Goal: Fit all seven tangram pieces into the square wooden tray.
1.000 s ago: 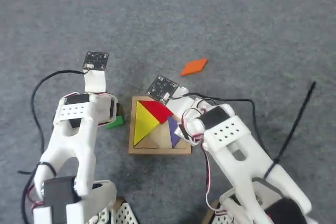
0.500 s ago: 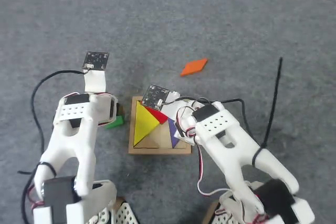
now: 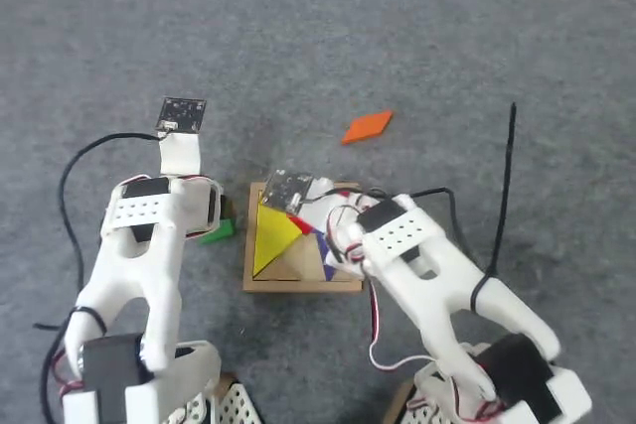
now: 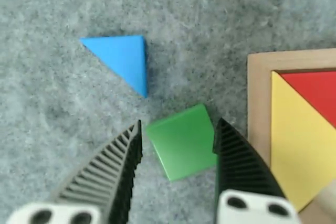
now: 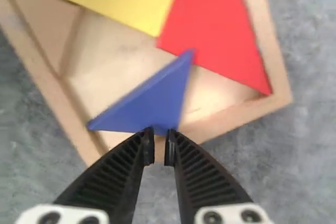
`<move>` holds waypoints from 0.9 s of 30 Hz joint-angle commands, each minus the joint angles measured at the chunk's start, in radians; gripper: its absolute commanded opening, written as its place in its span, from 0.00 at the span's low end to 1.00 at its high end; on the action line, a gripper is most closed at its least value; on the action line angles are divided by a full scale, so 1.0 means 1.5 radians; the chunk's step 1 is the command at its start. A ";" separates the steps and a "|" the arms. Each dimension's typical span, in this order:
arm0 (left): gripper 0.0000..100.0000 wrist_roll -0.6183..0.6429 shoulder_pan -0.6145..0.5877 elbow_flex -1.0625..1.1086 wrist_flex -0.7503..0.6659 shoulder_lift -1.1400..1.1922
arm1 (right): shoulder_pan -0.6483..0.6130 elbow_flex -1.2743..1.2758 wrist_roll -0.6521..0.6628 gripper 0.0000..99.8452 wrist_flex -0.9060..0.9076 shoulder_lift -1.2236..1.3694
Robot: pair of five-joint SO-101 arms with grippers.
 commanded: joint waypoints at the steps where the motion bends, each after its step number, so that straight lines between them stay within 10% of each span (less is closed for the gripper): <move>1: 0.21 -0.005 -0.004 -0.016 -0.013 -0.015 | -0.017 -0.004 0.006 0.04 0.015 -0.009; 13: 0.21 -0.005 -0.004 -0.016 -0.013 -0.015 | -0.052 -0.137 -0.230 0.27 0.062 -0.002; 27: 0.21 -0.005 -0.004 -0.016 -0.013 -0.015 | -0.057 -0.164 -0.243 0.25 -0.054 0.194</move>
